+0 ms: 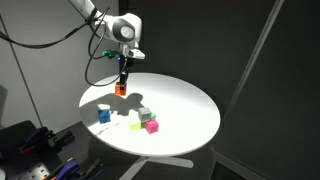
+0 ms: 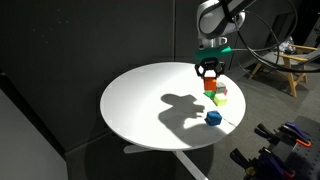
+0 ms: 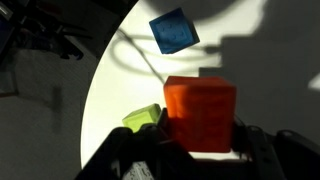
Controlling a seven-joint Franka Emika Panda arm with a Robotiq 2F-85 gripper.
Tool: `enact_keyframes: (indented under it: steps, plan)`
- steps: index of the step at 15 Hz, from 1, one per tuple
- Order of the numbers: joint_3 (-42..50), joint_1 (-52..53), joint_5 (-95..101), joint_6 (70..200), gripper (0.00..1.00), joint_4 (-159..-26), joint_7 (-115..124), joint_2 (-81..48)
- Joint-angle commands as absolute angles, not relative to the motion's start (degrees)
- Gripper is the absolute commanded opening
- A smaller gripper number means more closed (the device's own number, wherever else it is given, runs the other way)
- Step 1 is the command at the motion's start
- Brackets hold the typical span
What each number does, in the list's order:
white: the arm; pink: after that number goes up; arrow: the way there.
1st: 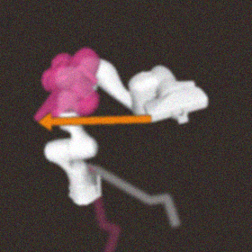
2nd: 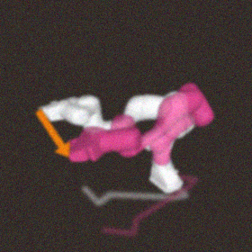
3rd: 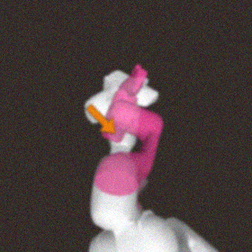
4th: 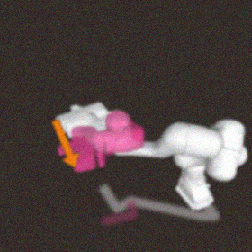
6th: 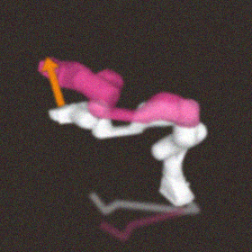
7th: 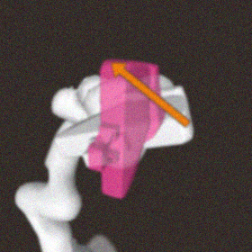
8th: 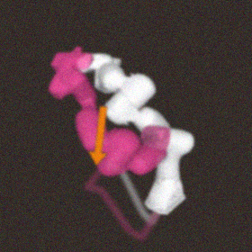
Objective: Put the orange block on the grey block
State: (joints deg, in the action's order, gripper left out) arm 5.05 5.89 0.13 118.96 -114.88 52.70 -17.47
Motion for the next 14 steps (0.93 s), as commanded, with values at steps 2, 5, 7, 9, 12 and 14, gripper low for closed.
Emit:
enact_keyframes:
  steps: [2,5,7,9,12,14]
  plan:
    - [5.3,3.0,-0.6,116.9,0.28,-111.9,52.3,-16.3]
    - [5.7,1.6,-1.0,116.8,0.28,-109.9,52.4,-16.8]
    - [6.0,0.7,-1.3,116.7,0.28,-108.9,52.6,-17.0]
    - [6.3,-0.1,-1.8,116.9,0.28,-107.8,52.5,-17.4]
    - [6.7,-1.1,-2.6,116.9,0.28,-106.2,52.5,-18.2]
    - [6.9,-1.7,-3.1,116.9,0.28,-105.2,52.6,-18.9]
